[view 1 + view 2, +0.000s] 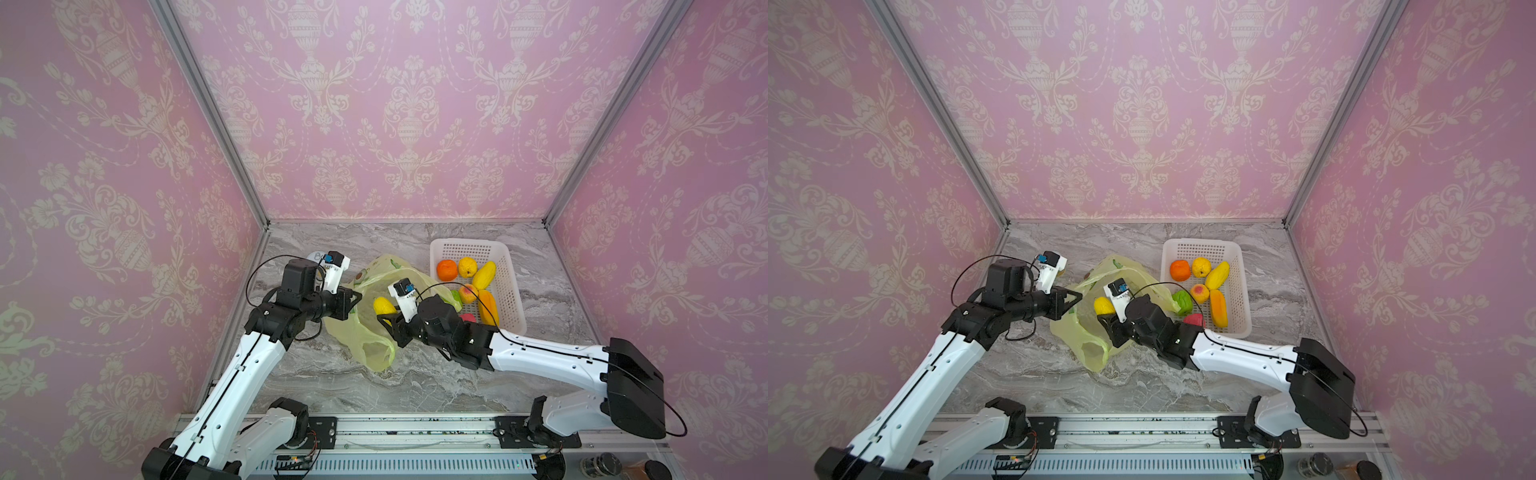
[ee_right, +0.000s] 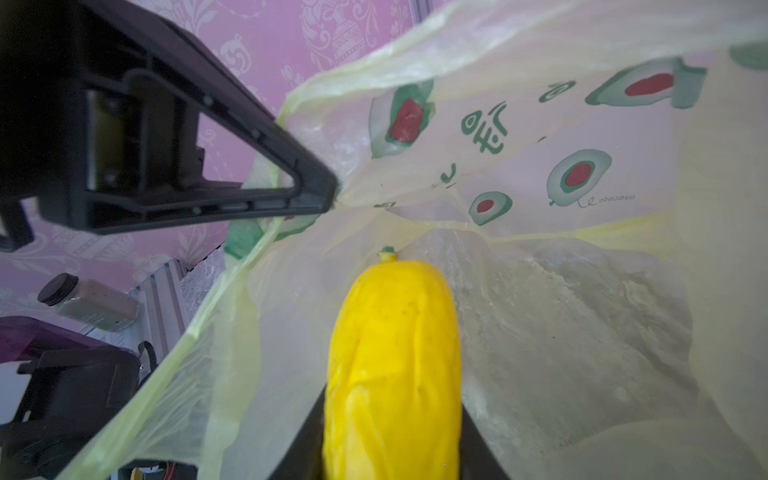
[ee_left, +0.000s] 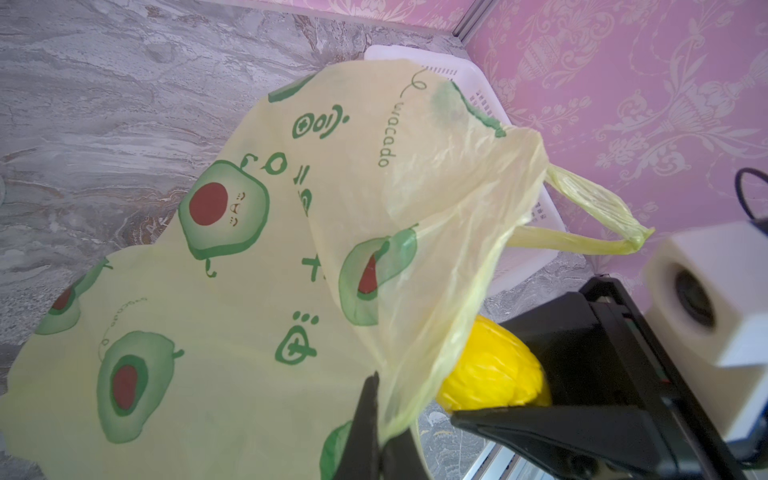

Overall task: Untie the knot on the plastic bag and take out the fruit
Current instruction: 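Lift the yellow fruit out and lower it into the basket with the right gripper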

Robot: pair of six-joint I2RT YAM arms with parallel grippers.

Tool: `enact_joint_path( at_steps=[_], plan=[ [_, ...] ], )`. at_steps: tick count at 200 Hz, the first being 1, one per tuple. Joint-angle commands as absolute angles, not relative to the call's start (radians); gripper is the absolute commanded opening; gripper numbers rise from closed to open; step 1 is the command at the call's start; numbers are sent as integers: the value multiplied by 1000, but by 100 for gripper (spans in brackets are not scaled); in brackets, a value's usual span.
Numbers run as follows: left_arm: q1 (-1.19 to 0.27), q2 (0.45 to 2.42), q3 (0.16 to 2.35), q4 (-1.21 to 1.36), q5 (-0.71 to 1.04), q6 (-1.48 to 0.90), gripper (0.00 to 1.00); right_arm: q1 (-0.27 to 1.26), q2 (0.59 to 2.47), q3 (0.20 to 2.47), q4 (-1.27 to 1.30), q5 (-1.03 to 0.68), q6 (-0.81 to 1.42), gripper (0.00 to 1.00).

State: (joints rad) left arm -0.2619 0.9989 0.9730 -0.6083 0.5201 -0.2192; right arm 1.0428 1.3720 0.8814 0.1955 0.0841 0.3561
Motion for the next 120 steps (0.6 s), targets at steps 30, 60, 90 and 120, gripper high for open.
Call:
enact_joint_path(
  at_steps=[30, 60, 90, 120],
  plan=[
    [-213, 1023, 989, -480, 506, -414, 0, 1031, 1028, 826, 87, 199, 307, 21],
    [-213, 958, 803, -143, 415, -693, 0, 975, 852, 764, -4, 268, 323, 22],
    [-214, 1026, 740, 45, 326, -699, 0, 898, 701, 674, -76, 376, 363, 22],
    [-223, 1120, 638, 287, 311, -750, 0, 788, 683, 614, -155, 435, 459, 18]
  ],
)
